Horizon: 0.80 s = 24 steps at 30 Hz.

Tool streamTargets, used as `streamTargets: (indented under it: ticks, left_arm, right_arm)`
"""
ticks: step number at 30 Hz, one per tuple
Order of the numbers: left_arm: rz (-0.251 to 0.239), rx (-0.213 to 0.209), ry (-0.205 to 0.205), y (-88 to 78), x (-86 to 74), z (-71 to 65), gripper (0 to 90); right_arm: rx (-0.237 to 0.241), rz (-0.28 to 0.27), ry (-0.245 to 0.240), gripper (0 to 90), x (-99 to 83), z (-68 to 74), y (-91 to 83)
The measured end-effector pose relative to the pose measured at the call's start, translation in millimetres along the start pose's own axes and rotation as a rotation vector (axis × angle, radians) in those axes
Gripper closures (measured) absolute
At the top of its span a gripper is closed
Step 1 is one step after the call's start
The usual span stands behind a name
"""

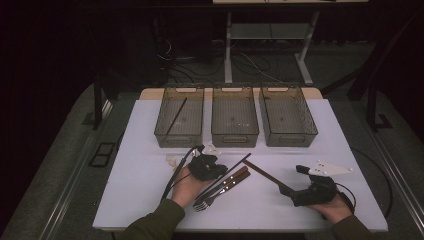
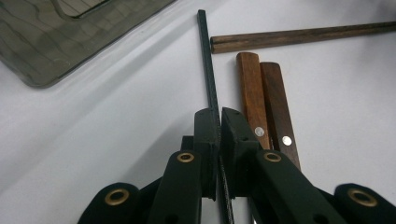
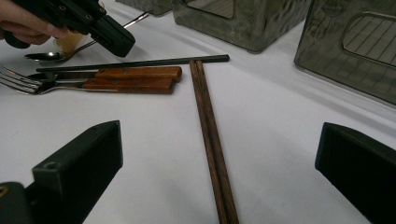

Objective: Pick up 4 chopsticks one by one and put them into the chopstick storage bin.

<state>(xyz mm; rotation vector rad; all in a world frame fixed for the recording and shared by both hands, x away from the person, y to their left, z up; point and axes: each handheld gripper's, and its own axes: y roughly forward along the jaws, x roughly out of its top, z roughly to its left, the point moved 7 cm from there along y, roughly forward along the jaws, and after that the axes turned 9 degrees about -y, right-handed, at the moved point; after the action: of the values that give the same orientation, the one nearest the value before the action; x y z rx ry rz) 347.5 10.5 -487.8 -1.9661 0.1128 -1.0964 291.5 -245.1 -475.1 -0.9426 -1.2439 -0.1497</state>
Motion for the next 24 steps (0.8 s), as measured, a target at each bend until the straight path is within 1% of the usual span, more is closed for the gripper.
streamTargets:
  ticks: [3,4,5,6,7,8,11,12,15,17,20,23,24]
  left_arm:
    - [-0.001,-0.001,0.002,2.4,0.0,-1.4,84.6]
    - [0.003,-0.005,0.008,2.8,-0.2,-1.5,84.3]
    - [0.005,-0.002,0.010,3.5,-0.5,-1.9,83.9]
    - [0.010,0.005,0.021,4.0,-0.9,-1.4,83.6]
    - [0.012,0.003,0.027,4.6,-1.0,-1.3,83.5]
    - [0.011,0.001,0.019,5.3,-1.0,-1.7,83.6]
    - [0.014,0.000,0.016,6.7,-1.1,-2.4,83.8]
    - [0.018,-0.002,0.022,7.0,-1.3,-2.3,83.8]
    - [0.023,0.001,0.019,9.2,-1.9,-2.9,84.0]
    - [0.027,0.006,0.024,10.5,-2.3,-2.8,84.2]
    - [0.033,0.011,0.016,11.5,-3.0,-3.4,84.0]
    - [0.033,0.018,0.039,11.7,-3.3,-3.1,84.0]
    - [0.033,0.021,0.036,11.9,-3.4,-4.0,84.0]
  right_arm:
    - [0.001,0.000,-0.001,0.5,0.0,0.0,0.0]
    - [0.000,0.000,-0.001,0.5,-0.1,0.0,0.0]
    - [0.000,0.000,-0.001,0.5,-0.1,-0.1,-0.1]
    - [0.000,-0.001,-0.001,0.5,0.0,-0.2,-0.1]
    - [0.000,-0.001,0.000,0.5,0.0,-0.3,-0.1]
    - [0.000,0.000,0.000,0.5,0.0,-0.2,0.0]
    - [0.000,0.001,-0.003,0.5,-0.3,-0.4,0.3]
    - [0.000,0.001,-0.003,0.5,-0.3,-0.4,0.3]
    - [0.000,0.001,0.000,0.5,-0.2,-0.4,0.1]
    - [-0.001,0.000,-0.001,0.5,-0.2,-0.5,0.0]
    - [-0.001,0.000,0.000,0.5,-0.2,-0.5,0.1]
    - [-0.001,0.001,0.000,0.5,-0.2,-0.6,0.2]
    - [-0.001,0.001,-0.002,0.5,-0.3,-0.6,0.3]
